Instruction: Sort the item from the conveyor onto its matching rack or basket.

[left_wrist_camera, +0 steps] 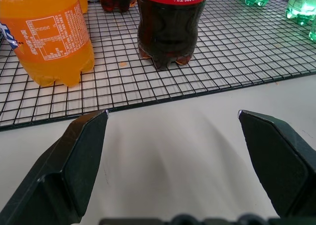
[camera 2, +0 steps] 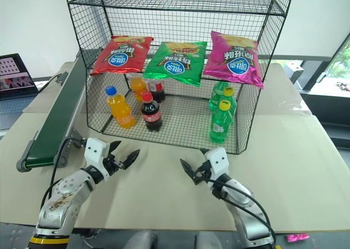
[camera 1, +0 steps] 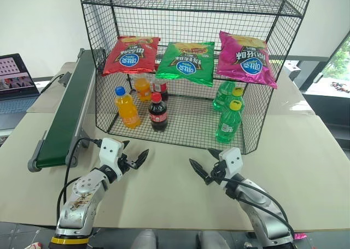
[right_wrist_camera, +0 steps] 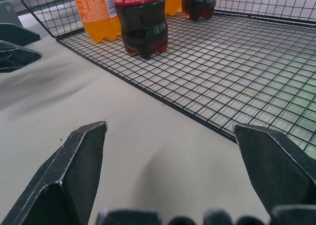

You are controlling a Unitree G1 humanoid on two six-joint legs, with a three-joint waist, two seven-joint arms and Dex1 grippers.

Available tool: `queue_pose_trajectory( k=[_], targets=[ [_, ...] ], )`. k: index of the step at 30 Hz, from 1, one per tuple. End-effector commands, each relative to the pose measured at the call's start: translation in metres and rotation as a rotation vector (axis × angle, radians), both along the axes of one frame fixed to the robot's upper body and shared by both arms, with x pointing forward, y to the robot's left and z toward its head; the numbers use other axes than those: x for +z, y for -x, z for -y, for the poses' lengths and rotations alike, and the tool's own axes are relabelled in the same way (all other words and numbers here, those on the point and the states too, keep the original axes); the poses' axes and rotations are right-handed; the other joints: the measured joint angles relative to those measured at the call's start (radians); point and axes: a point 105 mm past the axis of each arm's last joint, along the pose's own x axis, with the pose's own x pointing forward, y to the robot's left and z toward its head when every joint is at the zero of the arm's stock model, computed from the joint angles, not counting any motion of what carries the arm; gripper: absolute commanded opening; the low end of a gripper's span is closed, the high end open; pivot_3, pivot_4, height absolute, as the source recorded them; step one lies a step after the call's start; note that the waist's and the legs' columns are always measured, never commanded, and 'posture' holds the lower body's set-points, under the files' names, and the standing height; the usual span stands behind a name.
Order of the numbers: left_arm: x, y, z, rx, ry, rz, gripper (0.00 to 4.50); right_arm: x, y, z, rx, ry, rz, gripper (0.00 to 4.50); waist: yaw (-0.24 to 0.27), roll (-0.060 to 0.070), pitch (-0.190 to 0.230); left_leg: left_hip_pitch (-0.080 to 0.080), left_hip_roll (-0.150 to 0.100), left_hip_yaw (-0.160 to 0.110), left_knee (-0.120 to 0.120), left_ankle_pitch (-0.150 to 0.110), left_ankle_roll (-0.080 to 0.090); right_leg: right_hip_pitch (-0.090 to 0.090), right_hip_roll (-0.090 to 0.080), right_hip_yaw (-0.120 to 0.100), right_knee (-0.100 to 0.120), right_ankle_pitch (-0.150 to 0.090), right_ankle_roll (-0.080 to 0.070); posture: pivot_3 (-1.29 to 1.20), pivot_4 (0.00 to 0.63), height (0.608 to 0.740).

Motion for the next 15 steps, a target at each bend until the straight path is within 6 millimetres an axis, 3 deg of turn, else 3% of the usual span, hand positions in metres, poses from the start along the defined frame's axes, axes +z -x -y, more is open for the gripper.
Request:
queue_pose_trajectory(
  k=[1, 5, 15],
  targets=[
    [0.011, -0.002, -0.003, -0.001, -0.018, 0.036, 4.50, 0.019, -0.002, 0.000, -0.001, -0.020, 0.058, 4.49, 0.000, 0.000, 0.000, 0.000, 0.000, 0.000, 0.000, 0.000, 0.000, 0.000, 0.000, 0.000, 0.000, 0.000, 0.000, 0.00, 0.150, 0.738],
    [0.015, -0.005, -0.013, 0.128, -0.087, 0.106, 4.50, 0.024, -0.002, 0.000, 0.014, -0.006, 0.066, 4.49, 0.000, 0.000, 0.000, 0.000, 0.000, 0.000, 0.000, 0.000, 0.000, 0.000, 0.000, 0.000, 0.000, 0.000, 0.000, 0.00, 0.150, 0.738],
    [0.015, 0.004, -0.012, 0.070, -0.003, 0.082, 4.50, 0.028, -0.001, -0.004, 0.031, 0.007, 0.072, 4.49, 0.000, 0.000, 0.000, 0.000, 0.000, 0.000, 0.000, 0.000, 0.000, 0.000, 0.000, 0.000, 0.000, 0.000, 0.000, 0.00, 0.150, 0.738]
  ],
)
